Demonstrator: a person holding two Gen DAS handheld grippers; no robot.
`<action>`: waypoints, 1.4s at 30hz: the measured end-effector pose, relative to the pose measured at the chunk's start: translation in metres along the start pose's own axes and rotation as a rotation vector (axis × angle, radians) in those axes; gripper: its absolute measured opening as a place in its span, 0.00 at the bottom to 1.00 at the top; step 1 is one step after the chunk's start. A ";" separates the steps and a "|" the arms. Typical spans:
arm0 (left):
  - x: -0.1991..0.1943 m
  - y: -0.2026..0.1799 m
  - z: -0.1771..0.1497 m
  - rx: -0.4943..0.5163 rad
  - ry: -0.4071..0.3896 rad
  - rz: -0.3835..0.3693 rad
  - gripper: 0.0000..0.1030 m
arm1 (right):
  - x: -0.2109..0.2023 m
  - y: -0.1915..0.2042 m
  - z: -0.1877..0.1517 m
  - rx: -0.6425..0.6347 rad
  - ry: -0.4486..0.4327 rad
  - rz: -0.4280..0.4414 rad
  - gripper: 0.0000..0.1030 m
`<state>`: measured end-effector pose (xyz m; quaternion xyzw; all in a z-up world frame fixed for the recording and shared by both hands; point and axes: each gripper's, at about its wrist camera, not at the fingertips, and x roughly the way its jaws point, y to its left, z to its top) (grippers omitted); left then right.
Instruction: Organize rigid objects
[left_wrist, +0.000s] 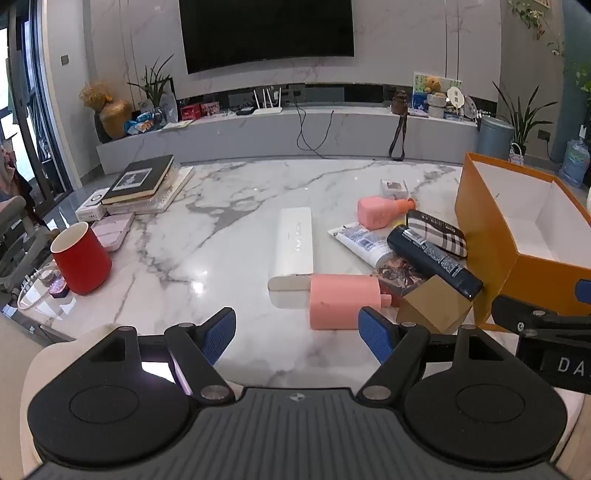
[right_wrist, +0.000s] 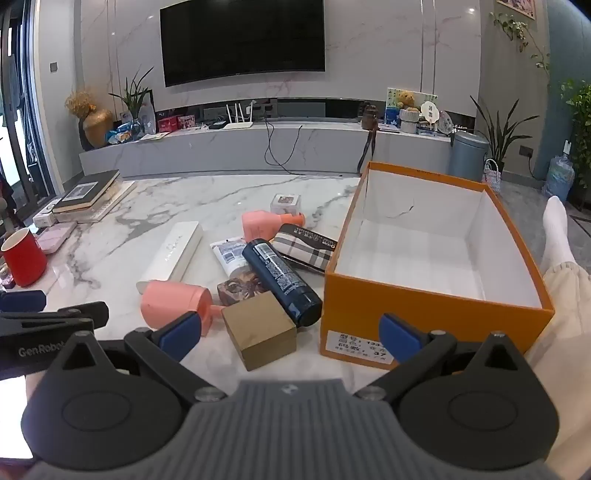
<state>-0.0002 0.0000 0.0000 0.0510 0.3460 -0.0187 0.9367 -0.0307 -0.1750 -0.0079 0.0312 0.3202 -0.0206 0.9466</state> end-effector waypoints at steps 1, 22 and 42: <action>0.000 0.000 0.000 -0.001 0.000 -0.009 0.85 | 0.000 0.000 0.000 -0.003 0.000 0.000 0.98; -0.004 0.001 -0.001 0.000 -0.019 -0.052 0.78 | 0.000 -0.001 -0.002 0.005 0.004 -0.010 0.98; -0.001 0.001 -0.004 -0.007 -0.008 -0.058 0.78 | 0.001 0.000 -0.003 -0.009 0.016 -0.045 0.98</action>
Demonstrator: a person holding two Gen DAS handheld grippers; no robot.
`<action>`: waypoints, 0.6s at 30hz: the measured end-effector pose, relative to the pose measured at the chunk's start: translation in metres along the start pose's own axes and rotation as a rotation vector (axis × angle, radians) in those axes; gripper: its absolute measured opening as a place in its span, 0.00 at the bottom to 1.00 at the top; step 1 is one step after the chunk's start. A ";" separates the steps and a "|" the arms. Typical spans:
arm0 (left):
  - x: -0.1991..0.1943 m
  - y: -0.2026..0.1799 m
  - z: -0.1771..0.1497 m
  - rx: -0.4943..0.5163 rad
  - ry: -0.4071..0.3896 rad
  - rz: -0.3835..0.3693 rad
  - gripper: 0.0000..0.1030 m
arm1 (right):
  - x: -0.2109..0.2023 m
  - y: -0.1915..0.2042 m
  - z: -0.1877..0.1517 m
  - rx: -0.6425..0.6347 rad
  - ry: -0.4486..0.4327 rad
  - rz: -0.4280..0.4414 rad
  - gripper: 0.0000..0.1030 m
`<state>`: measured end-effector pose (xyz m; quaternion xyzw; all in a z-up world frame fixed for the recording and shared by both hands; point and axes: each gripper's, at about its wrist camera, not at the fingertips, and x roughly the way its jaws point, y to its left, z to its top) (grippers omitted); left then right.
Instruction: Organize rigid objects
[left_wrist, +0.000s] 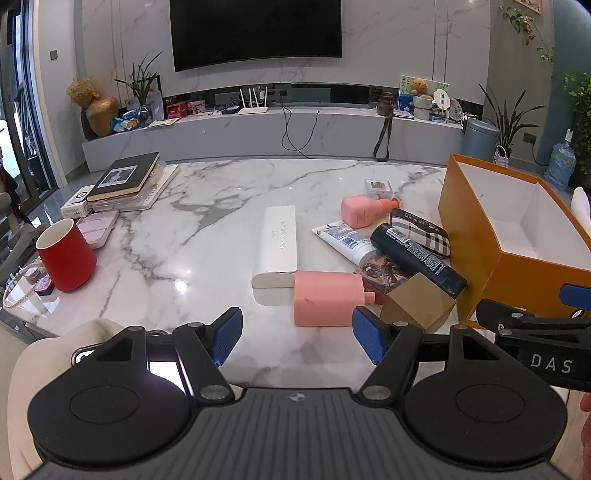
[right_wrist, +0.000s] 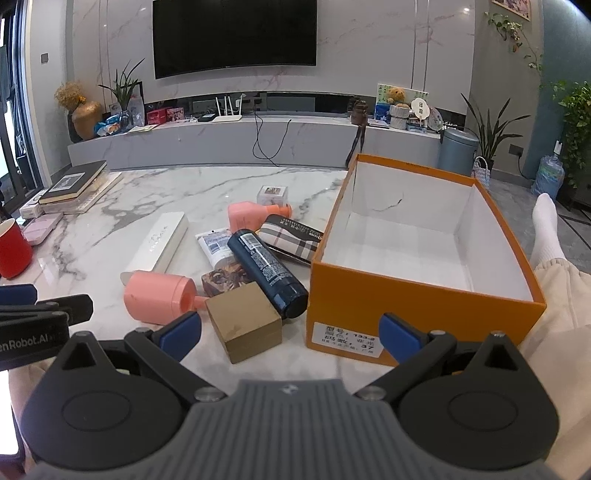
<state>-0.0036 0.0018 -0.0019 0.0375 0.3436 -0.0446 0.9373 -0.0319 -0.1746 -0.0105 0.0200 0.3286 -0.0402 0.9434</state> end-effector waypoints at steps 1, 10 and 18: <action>0.000 0.000 0.000 -0.001 0.001 0.000 0.78 | 0.000 0.000 0.000 0.000 0.001 0.000 0.98; 0.002 -0.001 -0.001 0.001 0.003 0.000 0.78 | 0.002 0.000 -0.001 -0.005 0.008 0.002 0.98; 0.001 -0.002 0.000 0.005 0.005 -0.003 0.78 | 0.002 0.000 0.000 -0.006 0.011 0.003 0.98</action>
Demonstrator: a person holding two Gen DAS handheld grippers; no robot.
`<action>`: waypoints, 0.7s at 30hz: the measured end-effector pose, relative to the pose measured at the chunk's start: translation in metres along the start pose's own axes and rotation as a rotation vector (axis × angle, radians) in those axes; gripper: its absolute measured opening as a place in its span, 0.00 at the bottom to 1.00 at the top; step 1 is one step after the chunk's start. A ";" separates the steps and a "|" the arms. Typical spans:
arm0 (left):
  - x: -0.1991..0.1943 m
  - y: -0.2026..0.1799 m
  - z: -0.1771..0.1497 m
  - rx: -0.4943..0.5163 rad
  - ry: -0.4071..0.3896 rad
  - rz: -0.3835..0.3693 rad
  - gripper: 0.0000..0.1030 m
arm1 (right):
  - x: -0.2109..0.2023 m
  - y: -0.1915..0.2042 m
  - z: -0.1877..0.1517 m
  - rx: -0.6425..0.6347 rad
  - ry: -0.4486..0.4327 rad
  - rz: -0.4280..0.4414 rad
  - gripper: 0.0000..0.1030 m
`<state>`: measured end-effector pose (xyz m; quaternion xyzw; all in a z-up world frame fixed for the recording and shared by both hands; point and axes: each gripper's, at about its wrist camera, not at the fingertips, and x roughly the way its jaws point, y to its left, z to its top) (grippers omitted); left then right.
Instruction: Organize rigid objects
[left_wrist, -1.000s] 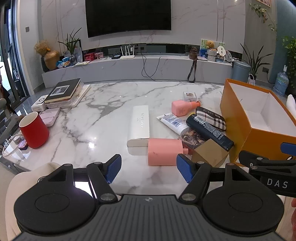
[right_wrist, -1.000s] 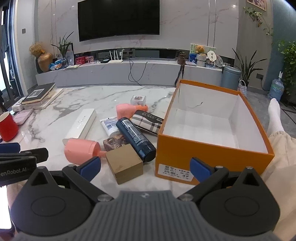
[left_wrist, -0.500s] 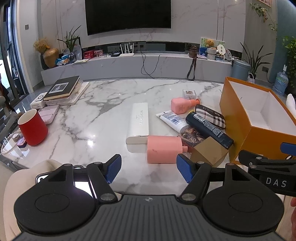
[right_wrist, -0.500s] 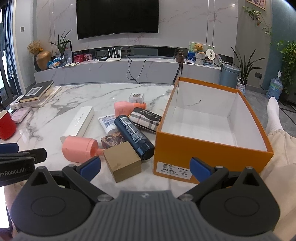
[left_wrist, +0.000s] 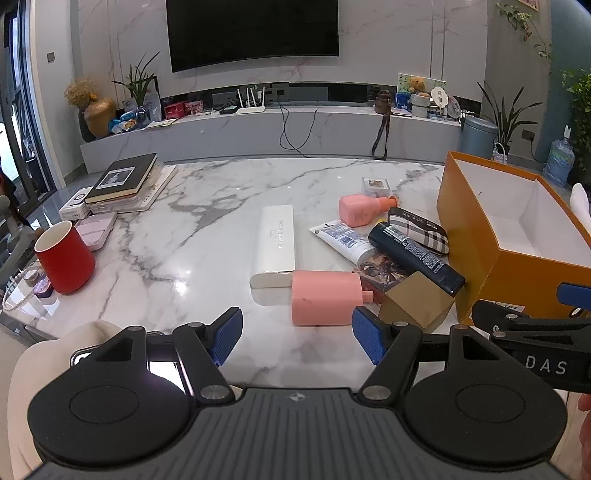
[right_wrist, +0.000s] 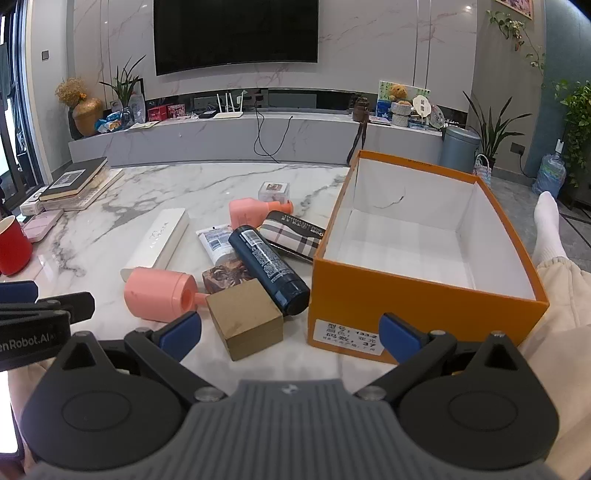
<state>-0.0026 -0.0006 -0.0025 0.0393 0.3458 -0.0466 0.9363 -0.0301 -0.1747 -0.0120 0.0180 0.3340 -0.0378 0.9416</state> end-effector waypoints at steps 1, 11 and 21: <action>0.000 0.000 0.000 0.000 0.000 0.001 0.78 | 0.000 0.000 0.000 -0.001 0.001 -0.001 0.98; 0.000 -0.001 0.000 0.000 0.001 0.001 0.78 | 0.001 0.002 0.001 -0.003 0.005 -0.001 0.98; 0.001 -0.001 0.001 0.000 0.003 -0.001 0.78 | 0.001 0.001 0.001 -0.004 0.002 0.003 0.98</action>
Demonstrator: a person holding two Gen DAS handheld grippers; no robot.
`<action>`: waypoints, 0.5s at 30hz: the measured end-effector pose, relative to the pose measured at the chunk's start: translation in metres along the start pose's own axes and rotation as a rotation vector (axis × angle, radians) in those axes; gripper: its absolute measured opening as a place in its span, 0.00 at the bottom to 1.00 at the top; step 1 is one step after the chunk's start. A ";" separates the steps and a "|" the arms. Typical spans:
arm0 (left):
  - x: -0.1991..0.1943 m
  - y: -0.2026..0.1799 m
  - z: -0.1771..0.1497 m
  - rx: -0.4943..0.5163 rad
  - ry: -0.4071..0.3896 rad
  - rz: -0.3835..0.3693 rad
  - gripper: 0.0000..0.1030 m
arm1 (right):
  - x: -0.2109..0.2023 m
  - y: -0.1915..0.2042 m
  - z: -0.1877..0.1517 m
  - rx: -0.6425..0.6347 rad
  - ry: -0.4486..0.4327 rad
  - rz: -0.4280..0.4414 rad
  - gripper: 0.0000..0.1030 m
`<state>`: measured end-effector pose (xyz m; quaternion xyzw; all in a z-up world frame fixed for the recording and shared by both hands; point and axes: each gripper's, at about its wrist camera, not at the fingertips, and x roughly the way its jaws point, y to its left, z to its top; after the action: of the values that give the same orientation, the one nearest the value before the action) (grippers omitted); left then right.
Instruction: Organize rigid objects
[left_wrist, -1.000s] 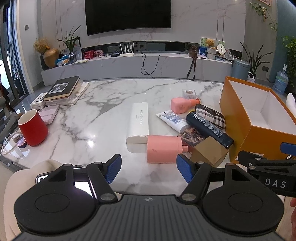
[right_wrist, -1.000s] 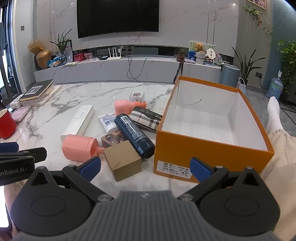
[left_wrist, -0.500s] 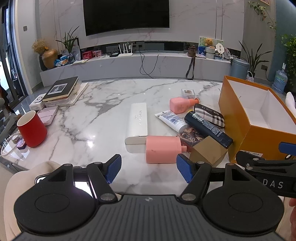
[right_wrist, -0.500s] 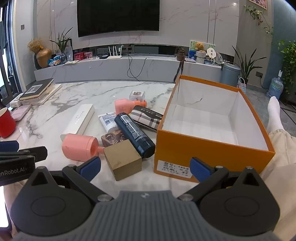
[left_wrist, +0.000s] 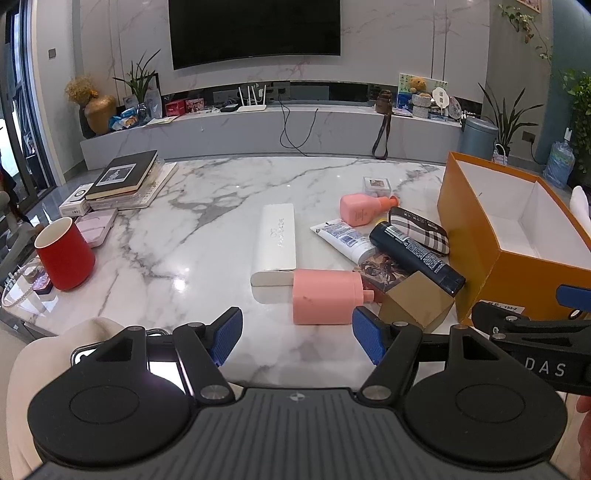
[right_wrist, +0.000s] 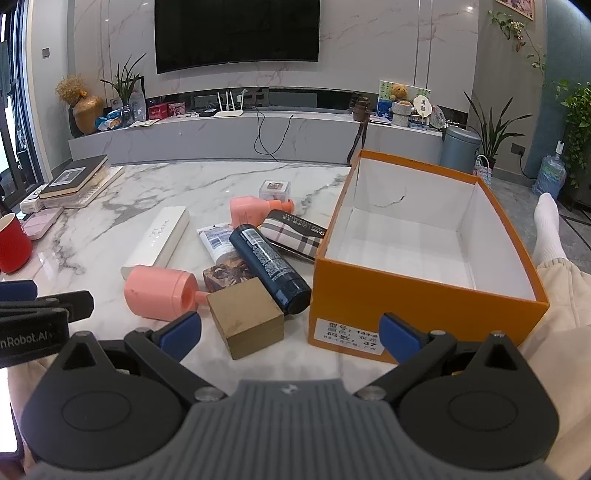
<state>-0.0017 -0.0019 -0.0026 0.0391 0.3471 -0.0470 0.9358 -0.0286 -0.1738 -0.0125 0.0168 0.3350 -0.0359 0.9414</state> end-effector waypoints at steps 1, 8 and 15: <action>0.000 0.000 0.000 0.001 0.000 -0.001 0.78 | 0.000 0.000 0.000 0.002 0.000 0.000 0.98; 0.001 0.001 -0.001 0.002 0.006 -0.006 0.78 | 0.001 0.000 0.000 0.003 0.003 -0.001 0.98; 0.002 0.002 -0.001 0.001 0.010 -0.009 0.78 | 0.002 0.000 0.000 0.003 0.004 -0.001 0.98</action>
<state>-0.0010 -0.0004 -0.0044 0.0385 0.3517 -0.0510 0.9339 -0.0273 -0.1738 -0.0139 0.0181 0.3370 -0.0367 0.9406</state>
